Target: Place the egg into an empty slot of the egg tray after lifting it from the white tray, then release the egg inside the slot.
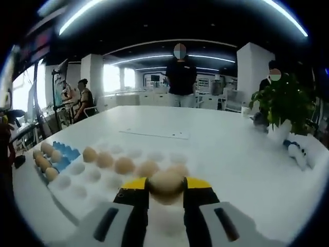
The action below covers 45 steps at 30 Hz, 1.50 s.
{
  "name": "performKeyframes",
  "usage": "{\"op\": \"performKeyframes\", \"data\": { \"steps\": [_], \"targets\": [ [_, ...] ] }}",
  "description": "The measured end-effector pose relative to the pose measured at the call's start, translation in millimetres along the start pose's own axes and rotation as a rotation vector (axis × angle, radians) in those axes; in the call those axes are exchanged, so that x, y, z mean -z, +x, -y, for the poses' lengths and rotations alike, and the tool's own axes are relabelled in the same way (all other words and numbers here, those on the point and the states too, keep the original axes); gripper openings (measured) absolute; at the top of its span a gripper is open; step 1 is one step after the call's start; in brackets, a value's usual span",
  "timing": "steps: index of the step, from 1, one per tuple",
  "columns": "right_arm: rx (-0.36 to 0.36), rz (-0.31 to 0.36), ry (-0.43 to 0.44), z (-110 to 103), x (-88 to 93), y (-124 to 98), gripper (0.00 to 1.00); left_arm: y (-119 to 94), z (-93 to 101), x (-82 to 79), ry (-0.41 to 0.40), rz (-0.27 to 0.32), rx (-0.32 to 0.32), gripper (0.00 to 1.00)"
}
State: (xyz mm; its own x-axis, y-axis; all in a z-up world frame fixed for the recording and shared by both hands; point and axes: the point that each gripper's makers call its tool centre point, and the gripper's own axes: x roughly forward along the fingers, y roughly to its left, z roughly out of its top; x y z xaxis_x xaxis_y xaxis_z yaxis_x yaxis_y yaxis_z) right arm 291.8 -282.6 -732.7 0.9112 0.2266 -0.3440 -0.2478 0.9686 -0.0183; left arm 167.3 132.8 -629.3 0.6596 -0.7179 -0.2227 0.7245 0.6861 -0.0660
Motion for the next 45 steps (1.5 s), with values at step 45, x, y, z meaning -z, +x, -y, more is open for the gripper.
{"op": "performKeyframes", "data": {
  "steps": [45],
  "targets": [
    [-0.379, 0.015, -0.069, -157.9, -17.7, 39.6, 0.25, -4.6, -1.9, -0.1, -0.002, 0.008, -0.008, 0.71]
  ]
}}
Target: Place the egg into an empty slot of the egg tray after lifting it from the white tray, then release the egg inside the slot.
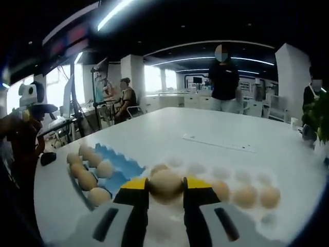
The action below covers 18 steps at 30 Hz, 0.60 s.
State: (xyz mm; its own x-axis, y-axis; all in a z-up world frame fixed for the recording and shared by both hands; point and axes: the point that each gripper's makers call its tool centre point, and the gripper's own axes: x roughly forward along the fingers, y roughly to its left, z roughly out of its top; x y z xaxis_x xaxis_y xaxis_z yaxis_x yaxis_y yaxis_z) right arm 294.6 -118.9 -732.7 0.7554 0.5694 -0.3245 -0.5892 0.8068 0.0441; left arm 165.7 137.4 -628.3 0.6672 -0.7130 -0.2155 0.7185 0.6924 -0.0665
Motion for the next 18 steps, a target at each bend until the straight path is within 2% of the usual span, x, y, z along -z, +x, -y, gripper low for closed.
{"op": "performKeyframes", "data": {
  "steps": [8, 18],
  "targets": [
    [-0.064, 0.002, -0.009, -21.2, -3.6, 14.3, 0.25, -0.4, -0.8, 1.7, -0.002, -0.003, 0.0, 0.71],
    [-0.153, -0.009, -0.038, -57.6, -3.2, 33.9, 0.25, -1.9, -2.2, 2.4, -0.004, 0.002, -0.003, 0.71]
  ]
}}
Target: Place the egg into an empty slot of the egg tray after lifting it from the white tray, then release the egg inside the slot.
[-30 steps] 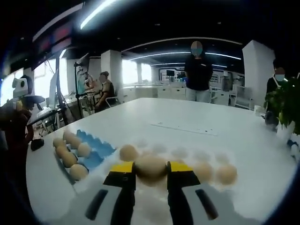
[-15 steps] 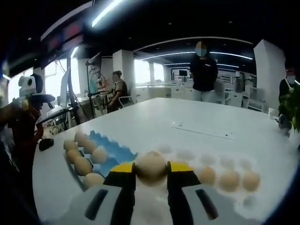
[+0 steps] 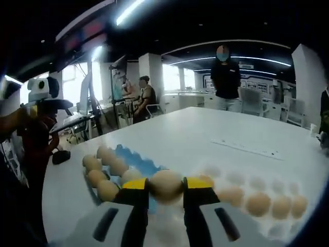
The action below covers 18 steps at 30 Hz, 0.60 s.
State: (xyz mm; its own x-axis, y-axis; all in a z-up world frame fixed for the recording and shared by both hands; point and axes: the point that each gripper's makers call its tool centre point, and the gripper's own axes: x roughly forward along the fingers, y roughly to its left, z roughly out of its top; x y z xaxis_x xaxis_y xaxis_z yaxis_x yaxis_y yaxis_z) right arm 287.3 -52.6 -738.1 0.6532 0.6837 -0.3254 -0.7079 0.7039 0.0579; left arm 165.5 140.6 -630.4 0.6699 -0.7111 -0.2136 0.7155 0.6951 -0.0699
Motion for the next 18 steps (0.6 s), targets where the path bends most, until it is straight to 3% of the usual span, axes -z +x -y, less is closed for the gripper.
{"op": "performKeyframes", "data": {
  "steps": [18],
  "targets": [
    [-0.069, -0.05, -0.019, -22.6, 14.6, 21.3, 0.26, -3.6, 0.0, -2.7, 0.001, 0.005, -0.012, 0.71]
  ]
}}
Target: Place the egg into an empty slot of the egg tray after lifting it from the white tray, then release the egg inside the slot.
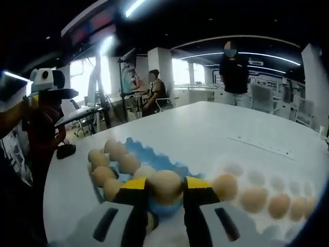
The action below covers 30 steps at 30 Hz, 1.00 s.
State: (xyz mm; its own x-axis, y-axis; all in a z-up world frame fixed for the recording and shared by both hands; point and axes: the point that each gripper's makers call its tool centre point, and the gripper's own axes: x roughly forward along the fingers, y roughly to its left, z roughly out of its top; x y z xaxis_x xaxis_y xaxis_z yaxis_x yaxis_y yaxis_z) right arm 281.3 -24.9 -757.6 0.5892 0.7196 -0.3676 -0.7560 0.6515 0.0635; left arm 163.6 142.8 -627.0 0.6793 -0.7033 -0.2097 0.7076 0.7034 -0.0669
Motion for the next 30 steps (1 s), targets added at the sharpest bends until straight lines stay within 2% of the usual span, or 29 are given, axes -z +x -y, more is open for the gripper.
{"op": "performKeyframes", "data": {
  "steps": [15, 16, 28, 29, 30],
  "targets": [
    [-0.035, -0.067, -0.021, -2.6, 19.4, 7.6, 0.26, 0.9, 0.1, -2.1, 0.001, 0.0, -0.002, 0.71],
    [-0.04, -0.068, -0.003, -2.5, 21.5, 8.0, 0.26, 0.9, 0.0, -2.0, 0.0, 0.0, -0.002, 0.71],
    [-0.051, -0.057, 0.005, 0.6, 21.2, 7.6, 0.27, 0.4, -1.8, -1.0, -0.002, 0.0, -0.008, 0.71],
    [-0.076, -0.042, 0.017, -2.8, 19.7, 7.4, 0.29, 0.4, -1.6, -0.8, -0.002, 0.0, -0.007, 0.71],
    [-0.067, -0.047, 0.002, -1.4, 21.1, 6.6, 0.32, 0.3, -1.6, -0.5, -0.002, -0.001, -0.007, 0.71]
  ]
}}
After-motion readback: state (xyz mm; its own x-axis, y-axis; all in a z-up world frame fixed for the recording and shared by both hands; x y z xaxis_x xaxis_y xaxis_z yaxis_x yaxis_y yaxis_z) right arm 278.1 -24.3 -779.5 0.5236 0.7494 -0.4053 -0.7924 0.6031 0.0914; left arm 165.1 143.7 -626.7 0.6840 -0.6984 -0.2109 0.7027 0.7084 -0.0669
